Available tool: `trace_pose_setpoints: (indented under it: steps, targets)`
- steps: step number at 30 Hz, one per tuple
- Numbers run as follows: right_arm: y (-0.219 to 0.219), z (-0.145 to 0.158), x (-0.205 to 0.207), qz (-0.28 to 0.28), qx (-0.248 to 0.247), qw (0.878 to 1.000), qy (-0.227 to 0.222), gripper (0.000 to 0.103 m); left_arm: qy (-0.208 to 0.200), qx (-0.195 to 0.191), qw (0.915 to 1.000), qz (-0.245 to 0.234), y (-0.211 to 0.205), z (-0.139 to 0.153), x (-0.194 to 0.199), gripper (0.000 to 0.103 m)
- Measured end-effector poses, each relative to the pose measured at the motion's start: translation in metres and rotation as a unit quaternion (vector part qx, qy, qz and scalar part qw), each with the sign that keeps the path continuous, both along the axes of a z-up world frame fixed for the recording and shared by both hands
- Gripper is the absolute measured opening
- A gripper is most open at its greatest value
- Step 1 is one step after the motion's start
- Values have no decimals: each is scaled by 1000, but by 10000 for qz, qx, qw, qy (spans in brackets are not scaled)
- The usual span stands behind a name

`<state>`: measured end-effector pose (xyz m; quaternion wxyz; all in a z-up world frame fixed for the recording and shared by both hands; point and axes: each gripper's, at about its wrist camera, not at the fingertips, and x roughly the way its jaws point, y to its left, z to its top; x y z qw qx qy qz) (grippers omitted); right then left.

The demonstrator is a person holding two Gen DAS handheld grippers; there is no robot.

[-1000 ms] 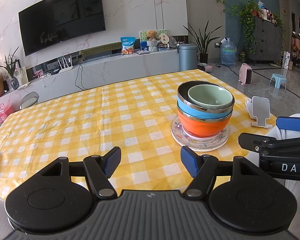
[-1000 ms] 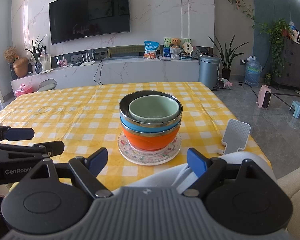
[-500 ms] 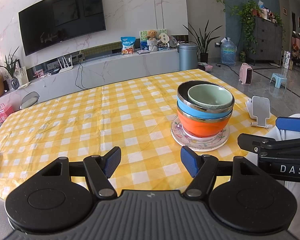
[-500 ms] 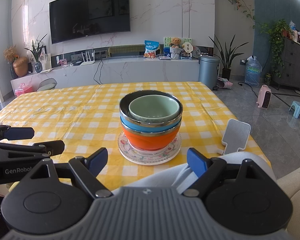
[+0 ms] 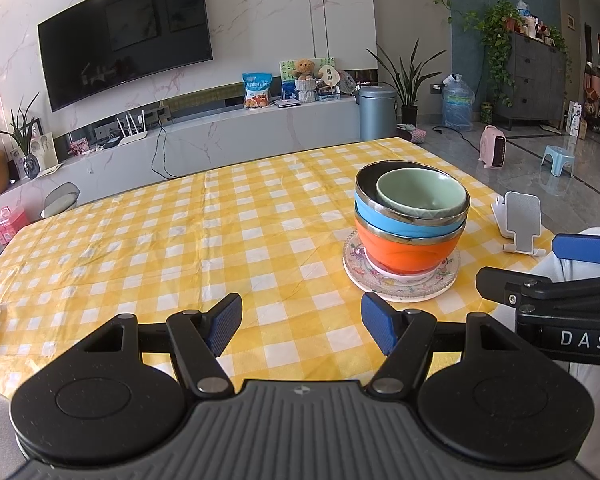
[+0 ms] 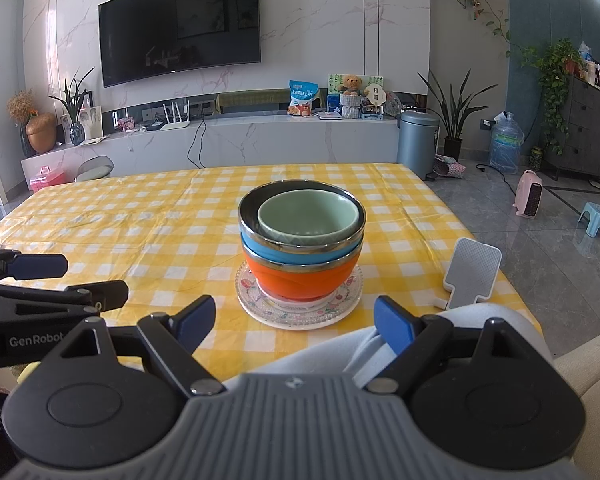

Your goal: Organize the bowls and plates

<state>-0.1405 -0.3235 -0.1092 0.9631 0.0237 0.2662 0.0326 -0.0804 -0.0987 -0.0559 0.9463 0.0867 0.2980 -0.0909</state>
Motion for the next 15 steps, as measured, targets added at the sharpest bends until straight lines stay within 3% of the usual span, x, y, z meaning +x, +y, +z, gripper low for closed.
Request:
trace_pose_setpoints:
  steps: [15]
  targets:
    - [0,0,0,1,-4,10000,2,85,-1,-37,10000,53,0,1,1,80]
